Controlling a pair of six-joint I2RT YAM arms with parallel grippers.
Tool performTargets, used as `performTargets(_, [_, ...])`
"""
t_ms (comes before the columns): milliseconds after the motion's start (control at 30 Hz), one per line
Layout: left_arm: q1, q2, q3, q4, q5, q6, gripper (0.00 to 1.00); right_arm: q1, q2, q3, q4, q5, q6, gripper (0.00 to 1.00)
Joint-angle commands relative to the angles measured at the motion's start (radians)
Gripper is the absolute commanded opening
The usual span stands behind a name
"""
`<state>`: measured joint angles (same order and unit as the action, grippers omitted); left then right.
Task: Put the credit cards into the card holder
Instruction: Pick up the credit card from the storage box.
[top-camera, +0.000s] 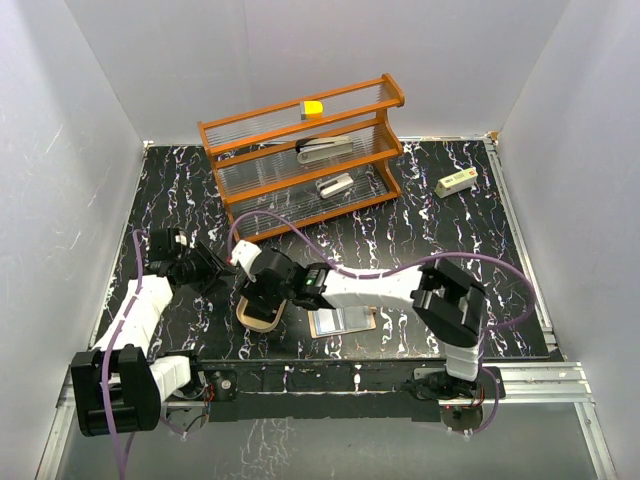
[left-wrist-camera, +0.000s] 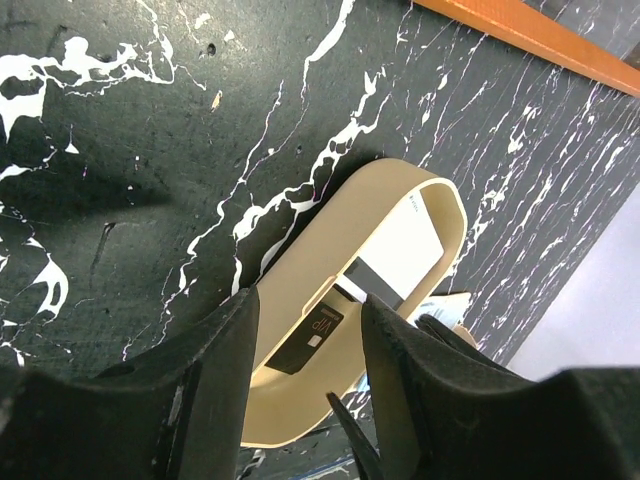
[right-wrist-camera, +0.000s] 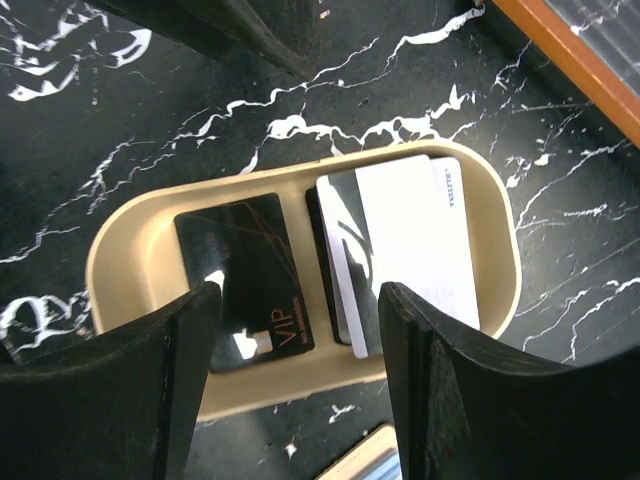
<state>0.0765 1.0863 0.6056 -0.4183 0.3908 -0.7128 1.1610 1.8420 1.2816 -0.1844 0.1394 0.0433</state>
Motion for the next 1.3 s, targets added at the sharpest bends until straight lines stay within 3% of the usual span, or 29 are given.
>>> performTargets(0, [0.031, 0.019, -0.009, 0.007, 0.084, 0.016, 0.44, 0.011, 0.063, 0.083, 0.004, 0.107, -0.135, 0.63])
performTargets(233, [0.073, 0.053, -0.012, 0.025, 0.139, 0.027, 0.43, 0.011, 0.144, 0.132, -0.016, 0.174, -0.208, 0.62])
performTargets(433, [0.077, 0.050, -0.019, 0.039, 0.153, 0.026, 0.43, 0.012, 0.174, 0.116, 0.006, 0.203, -0.237, 0.55])
performTargets(833, [0.079, 0.056, -0.027, 0.052, 0.162, 0.022, 0.43, 0.026, 0.138, 0.067, 0.039, 0.195, -0.151, 0.37])
performTargets(1267, [0.079, 0.055, -0.039, 0.071, 0.167, 0.016, 0.42, 0.040, 0.097, 0.040, 0.048, 0.239, -0.102, 0.26])
